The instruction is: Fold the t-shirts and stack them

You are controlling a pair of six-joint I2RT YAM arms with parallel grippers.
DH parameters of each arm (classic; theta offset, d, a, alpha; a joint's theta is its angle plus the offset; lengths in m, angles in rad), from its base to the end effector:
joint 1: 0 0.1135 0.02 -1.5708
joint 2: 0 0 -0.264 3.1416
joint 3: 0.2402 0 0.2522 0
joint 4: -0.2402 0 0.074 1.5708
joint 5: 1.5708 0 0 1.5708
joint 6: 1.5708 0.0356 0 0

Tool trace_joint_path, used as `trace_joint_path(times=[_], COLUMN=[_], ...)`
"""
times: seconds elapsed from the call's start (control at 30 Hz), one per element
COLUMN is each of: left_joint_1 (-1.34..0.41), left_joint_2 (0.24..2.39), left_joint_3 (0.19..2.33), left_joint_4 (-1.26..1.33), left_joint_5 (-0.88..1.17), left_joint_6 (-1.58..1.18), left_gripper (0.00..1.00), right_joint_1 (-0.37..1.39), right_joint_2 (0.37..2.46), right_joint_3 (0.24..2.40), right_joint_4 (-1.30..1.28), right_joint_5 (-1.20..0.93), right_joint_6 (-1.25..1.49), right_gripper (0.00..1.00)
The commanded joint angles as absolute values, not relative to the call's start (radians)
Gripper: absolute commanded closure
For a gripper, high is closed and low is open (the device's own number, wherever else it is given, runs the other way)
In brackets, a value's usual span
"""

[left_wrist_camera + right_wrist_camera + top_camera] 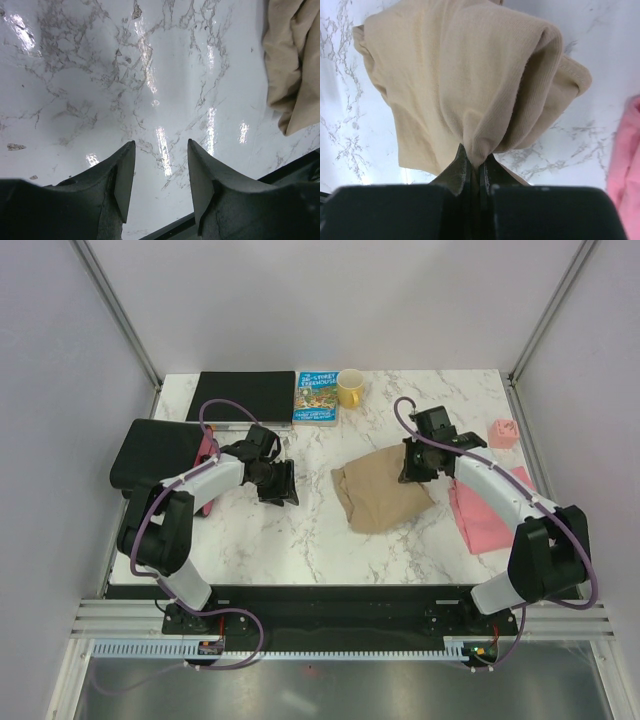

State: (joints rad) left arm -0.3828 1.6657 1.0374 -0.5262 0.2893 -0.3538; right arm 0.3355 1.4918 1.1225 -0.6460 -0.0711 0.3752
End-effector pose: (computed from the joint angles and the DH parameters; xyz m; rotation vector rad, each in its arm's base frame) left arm 0.2951 -0.1298 0.1820 0.1266 2.7957 -0.5929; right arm 0.2891 0.1035 0.2512 0.0255 2.6235 0.3477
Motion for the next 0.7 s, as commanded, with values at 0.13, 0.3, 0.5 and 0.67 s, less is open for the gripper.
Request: trace_joint_path(times=[0.13,0.3,0.5,0.67], left_joint_1=[-0.382,-0.383,-0.383,-0.382], left_joint_2=[1.678,1.681,1.683,1.7], left_joint_3=[1.057,1.06,1.046,1.042], left_joint_4=[-0.517,-0.515,-0.514,-0.505], left_joint_5=[0.302,0.308,0.311,0.325], left_joint_6=[-0.347,-0.347,-0.347,-0.35], left_gripper=[0.48,0.48,0.48,0.49], right_joint_1=[0.264,0.23,0.184,0.175], right_joint_2=[1.503,1.539,1.569,1.565], right_joint_3=[1.238,1.276,1.388,1.454], right_joint_4=[-0.805,-0.845,-0.931,-1.009], right_joint_5=[-0.04,-0.052,-0.032,0.038], right_joint_6=[0.235,0.184,0.155,0.156], right_gripper=[1.0,1.0,1.0,1.0])
